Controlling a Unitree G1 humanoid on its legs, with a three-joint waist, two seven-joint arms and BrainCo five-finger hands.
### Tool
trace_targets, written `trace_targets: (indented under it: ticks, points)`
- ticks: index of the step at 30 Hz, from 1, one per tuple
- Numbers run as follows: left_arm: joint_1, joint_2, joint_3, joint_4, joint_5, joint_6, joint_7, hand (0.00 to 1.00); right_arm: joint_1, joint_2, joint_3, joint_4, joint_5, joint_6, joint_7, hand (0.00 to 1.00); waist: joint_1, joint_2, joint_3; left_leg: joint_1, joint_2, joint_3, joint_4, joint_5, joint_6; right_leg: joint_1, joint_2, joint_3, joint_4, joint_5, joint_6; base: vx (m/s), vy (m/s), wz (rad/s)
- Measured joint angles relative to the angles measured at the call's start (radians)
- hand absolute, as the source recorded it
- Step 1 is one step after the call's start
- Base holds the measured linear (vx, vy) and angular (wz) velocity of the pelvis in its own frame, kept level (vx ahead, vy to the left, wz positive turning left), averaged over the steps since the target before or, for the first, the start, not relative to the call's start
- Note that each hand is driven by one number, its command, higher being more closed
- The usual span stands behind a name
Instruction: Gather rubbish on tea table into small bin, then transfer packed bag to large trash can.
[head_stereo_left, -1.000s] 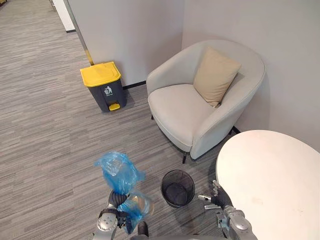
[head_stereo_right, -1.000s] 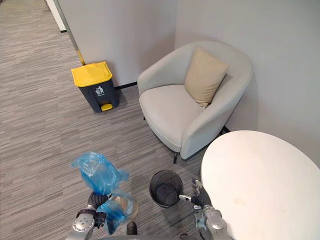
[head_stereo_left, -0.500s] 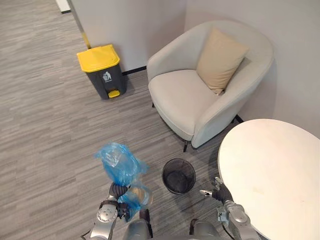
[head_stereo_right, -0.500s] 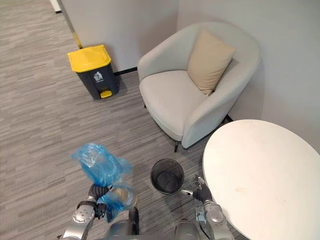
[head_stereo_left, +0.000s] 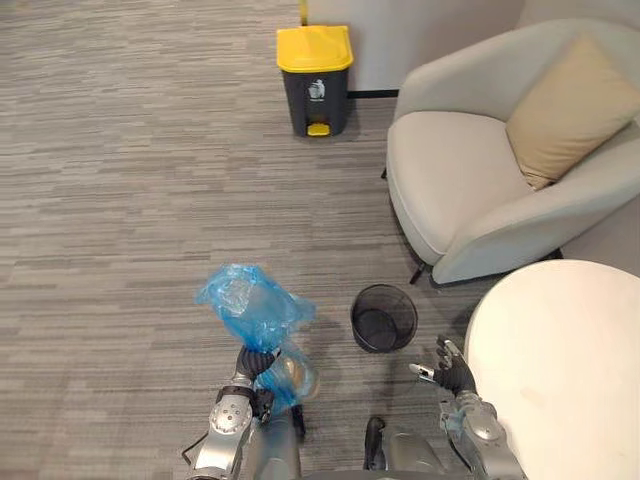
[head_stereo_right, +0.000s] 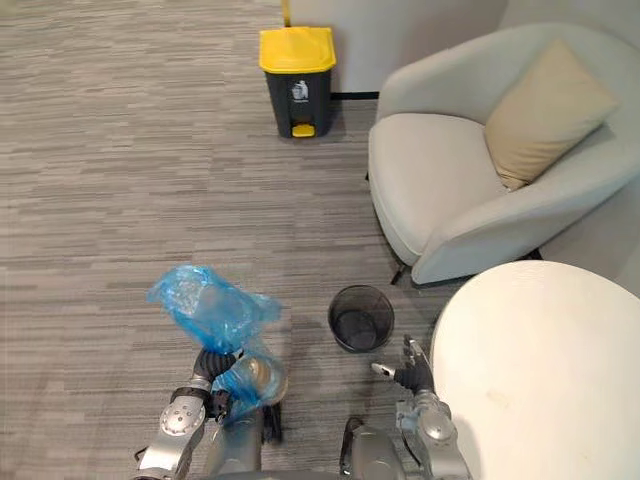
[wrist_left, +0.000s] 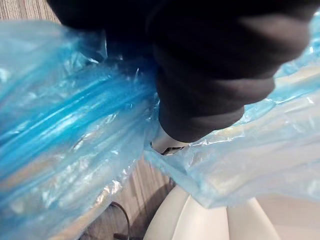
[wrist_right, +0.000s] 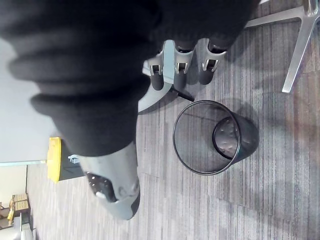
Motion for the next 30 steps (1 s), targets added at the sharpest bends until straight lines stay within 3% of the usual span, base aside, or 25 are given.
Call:
trace_targets:
  ticks: [1,2,5,11,16,20,23,25,26,27,28,30]
  points:
    - [-0.007,0.001,-0.003,0.001,0.0,0.0,0.0,1.0,0.001,0.001,-0.001,0.002,0.0,0.0,0.0,0.0,-0.001,0.001,0.0,0.046,0.014,0.008,-0.007,-0.042,-0.011,0.0,-0.011,-0.02,-0.007,0.007,0.013,-0.04,0.095,0.56]
    - [-0.019,0.001,-0.005,0.02,0.0,-0.001,-0.001,1.0,0.0,-0.001,-0.005,0.017,0.0,0.0,0.0,0.0,-0.005,0.014,-0.005,0.087,0.014,0.024,-0.08,-0.053,-0.045,0.003,-0.012,-0.036,-0.025,0.021,0.035,-0.05,0.151,0.56]
    - [-0.034,0.029,-0.006,0.093,0.001,0.001,-0.001,1.0,-0.03,0.023,-0.022,0.067,0.0,0.001,0.002,0.0,-0.011,0.005,-0.009,0.119,-0.048,0.021,-0.193,0.004,-0.034,0.061,-0.025,-0.052,-0.164,0.101,0.074,-0.03,0.148,0.31]
    - [-0.023,0.052,0.003,0.13,0.003,0.0,0.002,1.0,-0.049,0.019,-0.025,0.107,-0.001,0.001,0.004,0.0,-0.017,0.019,-0.014,0.133,-0.07,0.028,-0.209,0.015,-0.018,0.099,-0.027,-0.043,-0.246,0.168,0.083,-0.06,0.085,-0.02]
    - [-0.01,0.055,0.036,0.142,0.01,0.001,0.003,1.0,-0.062,0.015,-0.024,0.113,-0.002,0.009,0.004,0.0,-0.022,0.018,-0.015,0.123,-0.069,0.044,-0.205,0.014,-0.015,0.071,-0.023,-0.017,-0.243,0.175,0.083,-0.08,0.009,-0.15]
    - [-0.008,0.054,0.046,0.141,0.01,0.001,0.002,1.0,-0.069,0.006,-0.023,0.113,-0.005,0.022,0.004,0.0,-0.023,0.019,-0.015,0.071,-0.068,0.041,-0.142,-0.039,0.004,0.012,-0.034,0.005,-0.173,0.133,0.102,-0.04,0.045,-0.09]
    - [0.016,0.053,0.044,0.138,0.01,0.002,0.001,1.0,-0.068,0.003,-0.022,0.116,-0.016,0.028,0.004,0.0,-0.026,0.0,-0.011,0.058,-0.084,0.04,-0.027,-0.14,0.023,-0.034,-0.086,0.032,0.004,0.036,0.131,0.05,0.123,0.01]
    - [0.023,0.051,0.042,0.135,0.01,0.003,0.0,1.0,-0.067,0.001,-0.023,0.116,-0.027,0.037,0.004,0.0,-0.03,-0.01,-0.008,0.07,-0.109,0.017,0.003,-0.187,0.043,-0.046,-0.124,0.045,0.107,0.014,0.14,0.13,0.101,0.22]
    - [0.028,0.051,0.042,0.126,0.01,0.004,0.001,1.0,-0.065,0.002,-0.022,0.116,-0.03,0.038,0.005,0.0,-0.035,-0.014,-0.005,0.083,-0.124,0.005,0.005,-0.203,0.061,-0.075,-0.137,0.07,0.195,0.024,0.127,0.17,0.11,0.38]
    - [0.032,0.053,0.042,0.113,0.01,0.004,0.001,1.0,-0.062,0.005,-0.021,0.116,-0.031,0.039,0.007,0.0,-0.046,-0.01,0.005,0.111,-0.13,-0.018,0.004,-0.214,0.069,-0.133,-0.133,0.114,0.333,0.045,0.1,0.25,0.109,0.47]
    - [0.031,0.059,0.043,0.106,0.01,0.004,0.002,1.0,-0.047,0.014,-0.021,0.117,-0.032,0.039,0.007,0.0,-0.051,0.003,0.013,0.135,-0.126,-0.044,0.002,-0.227,0.075,-0.153,-0.093,0.139,0.36,0.008,0.107,0.27,0.07,0.47]
    - [0.024,0.068,0.044,0.097,0.01,0.004,0.003,1.0,-0.04,0.022,-0.02,0.119,-0.032,0.039,0.008,0.0,-0.051,-0.011,0.01,0.158,-0.124,-0.067,-0.001,-0.247,0.073,-0.185,-0.044,0.142,0.332,-0.017,0.097,0.24,-0.038,0.42]
